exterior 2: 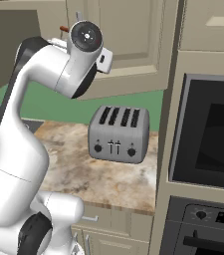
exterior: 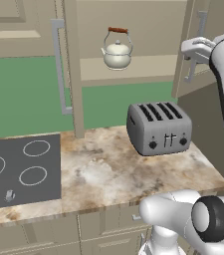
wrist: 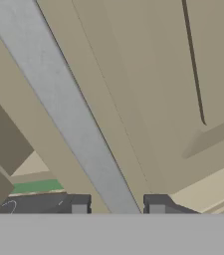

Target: Open the cabinet, pick the kettle from the cabinet, and place it in the sink.

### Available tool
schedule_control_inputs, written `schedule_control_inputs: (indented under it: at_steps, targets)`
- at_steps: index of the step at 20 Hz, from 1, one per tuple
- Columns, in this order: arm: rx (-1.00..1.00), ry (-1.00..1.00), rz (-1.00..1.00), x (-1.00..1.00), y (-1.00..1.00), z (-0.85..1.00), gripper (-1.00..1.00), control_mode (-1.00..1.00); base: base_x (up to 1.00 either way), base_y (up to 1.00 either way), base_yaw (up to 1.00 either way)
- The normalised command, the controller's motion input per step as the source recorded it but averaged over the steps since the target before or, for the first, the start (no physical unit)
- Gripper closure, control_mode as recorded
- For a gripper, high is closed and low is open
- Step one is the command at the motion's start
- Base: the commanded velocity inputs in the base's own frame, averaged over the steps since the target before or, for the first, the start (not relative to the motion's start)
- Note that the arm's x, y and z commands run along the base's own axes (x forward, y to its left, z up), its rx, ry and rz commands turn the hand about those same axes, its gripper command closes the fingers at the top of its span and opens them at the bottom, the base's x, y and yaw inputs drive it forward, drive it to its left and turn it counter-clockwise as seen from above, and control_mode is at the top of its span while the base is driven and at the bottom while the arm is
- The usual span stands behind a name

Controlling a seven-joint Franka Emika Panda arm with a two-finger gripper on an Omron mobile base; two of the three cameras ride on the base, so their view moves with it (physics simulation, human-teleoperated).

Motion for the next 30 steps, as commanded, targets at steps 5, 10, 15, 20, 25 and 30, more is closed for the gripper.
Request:
schedule_control_inputs:
  at_steps: [5, 10, 15, 20, 25, 30]
  targets:
    - [0.0, 0.0, 0.05, -0.66, -0.2, -0.09, 1.0, -1.0, 0.0, 0.0, 0.0]
    - [0.01, 0.0, 0.02, -0.61, -0.2, -0.11, 1.0, -1.0, 0.0, 0.0, 0.0]
    - [0.02, 0.0, 0.0, -0.54, -0.12, -0.19, 1.0, -1.0, 0.0, 0.0, 0.0]
    - [0.06, -0.01, 0.0, -0.44, -0.11, -0.21, 1.0, -1.0, 0.0, 0.0, 0.0]
    - [0.01, 0.05, -0.03, -0.11, 0.14, -0.39, -1.0, -1.0, 0.0, 0.0, 0.0]
    - [0.0, 0.02, -0.12, -0.24, -0.07, -0.33, -1.0, -1.0, 0.0, 0.0, 0.0]
